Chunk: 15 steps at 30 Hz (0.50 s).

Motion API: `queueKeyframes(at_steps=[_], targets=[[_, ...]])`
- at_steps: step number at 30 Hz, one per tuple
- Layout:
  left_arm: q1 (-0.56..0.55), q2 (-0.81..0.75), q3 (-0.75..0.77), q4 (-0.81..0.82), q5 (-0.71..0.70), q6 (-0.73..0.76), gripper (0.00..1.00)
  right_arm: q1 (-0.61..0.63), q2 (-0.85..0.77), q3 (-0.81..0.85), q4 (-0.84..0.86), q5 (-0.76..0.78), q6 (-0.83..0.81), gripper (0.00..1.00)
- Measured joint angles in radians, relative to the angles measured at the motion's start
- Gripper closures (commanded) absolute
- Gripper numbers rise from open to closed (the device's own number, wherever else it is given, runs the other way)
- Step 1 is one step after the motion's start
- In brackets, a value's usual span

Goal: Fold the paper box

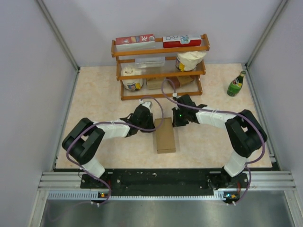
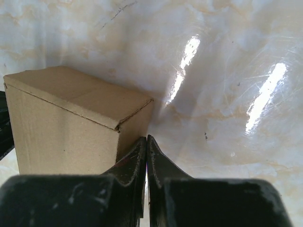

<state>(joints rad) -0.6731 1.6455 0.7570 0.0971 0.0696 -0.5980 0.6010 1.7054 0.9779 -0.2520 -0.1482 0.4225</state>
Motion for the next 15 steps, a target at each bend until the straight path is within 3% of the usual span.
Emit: queueKeyframes(at_steps=[7, 10, 13, 15], targets=[[0.004, -0.042, -0.023, -0.029, -0.021, 0.006, 0.97, -0.009, -0.04, -0.006, -0.021, 0.079, 0.015, 0.98], [0.05, -0.174, -0.116, -0.059, -0.03, 0.001, 0.65, -0.038, -0.142, -0.033, -0.058, 0.161, 0.019, 0.85], [0.097, -0.319, -0.177, -0.122, -0.074, 0.0, 0.42, -0.102, -0.254, -0.069, -0.085, 0.23, 0.028, 0.64], [0.108, -0.43, -0.206, -0.164, -0.108, -0.005, 0.15, -0.141, -0.333, -0.103, -0.102, 0.271, 0.035, 0.46]])
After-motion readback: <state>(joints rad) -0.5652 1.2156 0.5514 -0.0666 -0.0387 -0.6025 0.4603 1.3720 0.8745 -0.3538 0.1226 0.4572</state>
